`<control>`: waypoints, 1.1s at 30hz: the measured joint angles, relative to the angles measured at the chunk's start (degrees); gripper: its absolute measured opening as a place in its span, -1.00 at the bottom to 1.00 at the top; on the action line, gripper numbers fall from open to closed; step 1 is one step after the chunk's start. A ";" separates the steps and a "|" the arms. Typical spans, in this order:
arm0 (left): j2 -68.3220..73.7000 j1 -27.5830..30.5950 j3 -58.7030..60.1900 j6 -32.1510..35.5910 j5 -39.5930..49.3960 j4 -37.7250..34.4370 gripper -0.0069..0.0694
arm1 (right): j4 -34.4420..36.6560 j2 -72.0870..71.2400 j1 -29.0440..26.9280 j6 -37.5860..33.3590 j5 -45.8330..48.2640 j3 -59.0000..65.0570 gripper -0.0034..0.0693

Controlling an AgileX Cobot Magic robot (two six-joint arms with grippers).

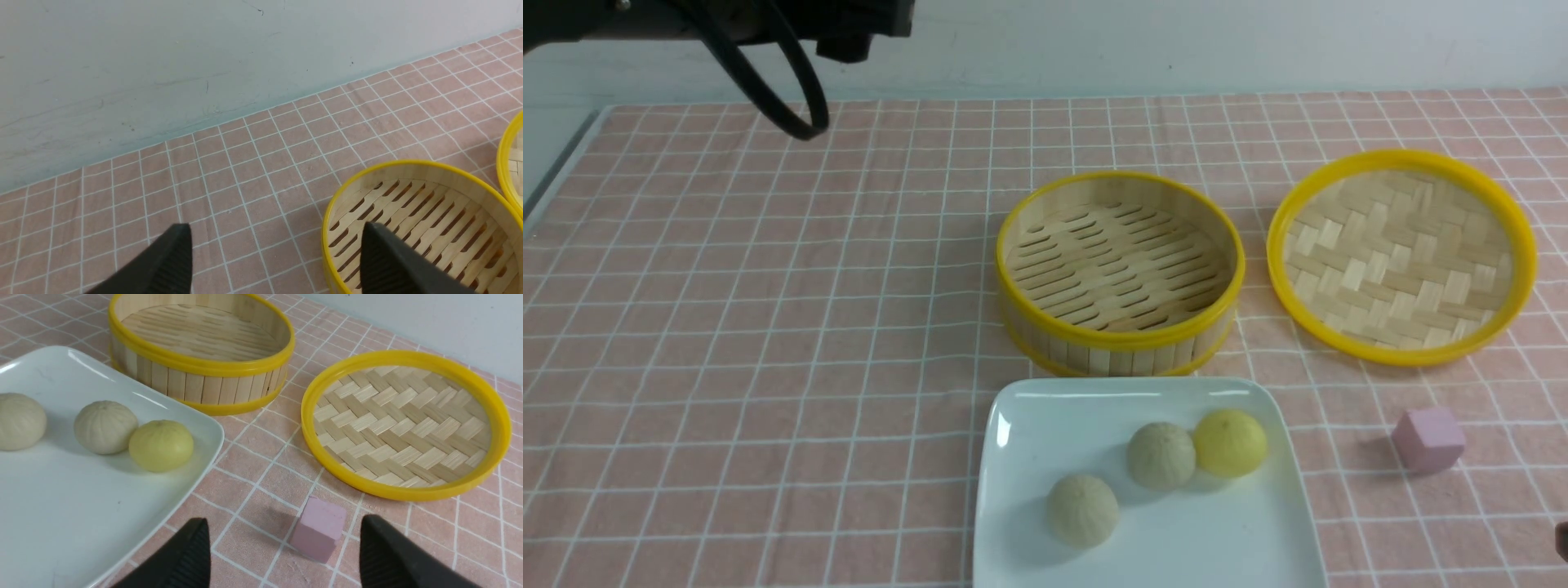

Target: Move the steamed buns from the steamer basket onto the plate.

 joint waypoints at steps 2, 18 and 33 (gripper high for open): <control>0.00 0.00 0.00 0.00 0.00 0.00 0.58 | 0.00 0.00 0.00 0.00 0.00 0.12 0.43; 0.00 0.00 0.00 -1.96 0.00 0.00 0.55 | 4.49 0.00 -11.75 0.05 1.92 1.10 0.43; 0.00 0.00 0.00 -2.20 0.00 -0.01 0.55 | 8.52 -6.10 -23.78 0.05 3.09 7.70 0.43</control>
